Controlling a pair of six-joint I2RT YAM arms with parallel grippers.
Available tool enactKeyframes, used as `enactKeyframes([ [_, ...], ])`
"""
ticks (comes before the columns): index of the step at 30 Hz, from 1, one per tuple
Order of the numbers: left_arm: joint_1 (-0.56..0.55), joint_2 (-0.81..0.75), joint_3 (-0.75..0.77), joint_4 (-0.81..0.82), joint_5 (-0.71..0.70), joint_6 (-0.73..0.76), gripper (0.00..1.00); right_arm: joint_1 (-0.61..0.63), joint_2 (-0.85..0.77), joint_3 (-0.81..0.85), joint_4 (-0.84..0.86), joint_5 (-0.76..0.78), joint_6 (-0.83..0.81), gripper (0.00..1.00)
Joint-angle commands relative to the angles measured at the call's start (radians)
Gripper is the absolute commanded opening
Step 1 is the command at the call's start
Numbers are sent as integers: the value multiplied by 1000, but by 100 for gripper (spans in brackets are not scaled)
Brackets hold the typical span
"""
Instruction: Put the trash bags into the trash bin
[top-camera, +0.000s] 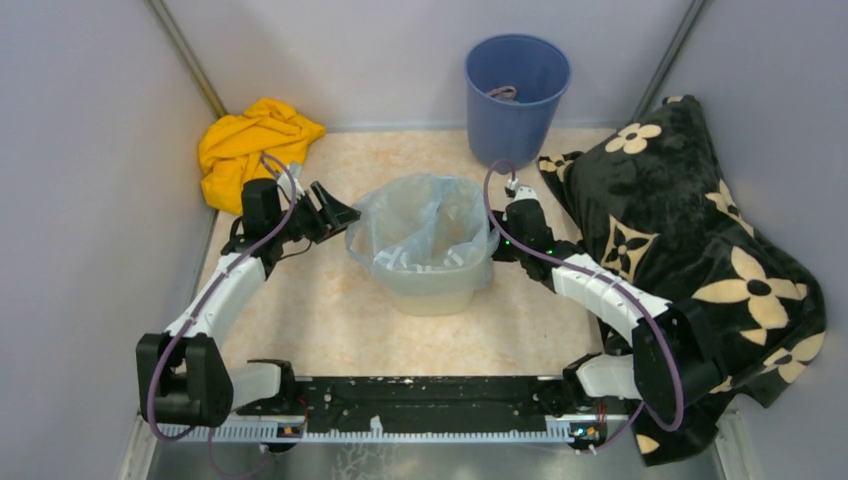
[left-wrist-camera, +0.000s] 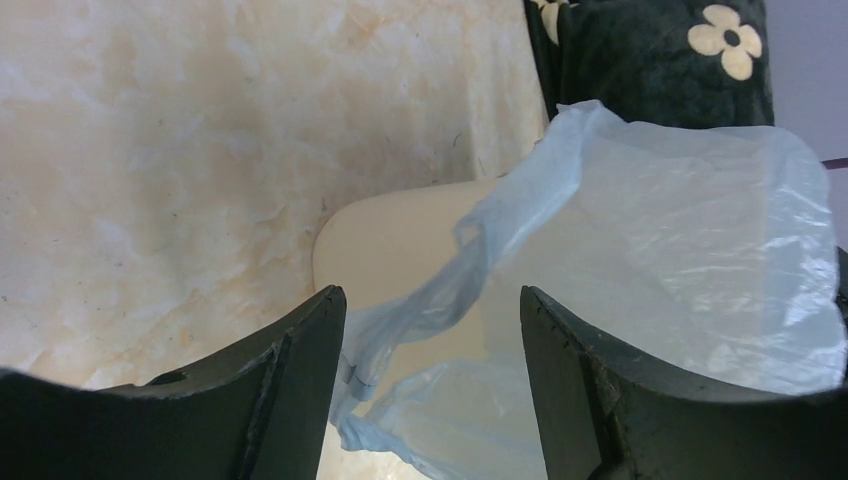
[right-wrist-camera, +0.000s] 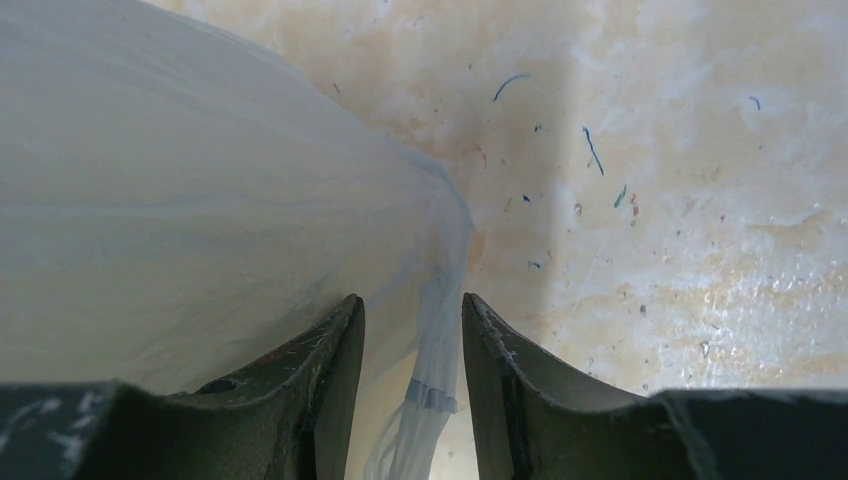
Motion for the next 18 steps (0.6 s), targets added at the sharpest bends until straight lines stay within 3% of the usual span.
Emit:
enactKeyframes([
  [1,4,42,26,46,56,37,70,-1,-50,-11,46,-38,11,41],
  [5,4,69,25,99,70,17,60,-1,-65,-21,48,-65,24,41],
  [12,4,86,24,153,88,-13,27,-3,-133,-70,47,-155,68,38],
  [18,4,114,23,174,119,-26,19,-2,-208,-125,2,-163,80,40],
])
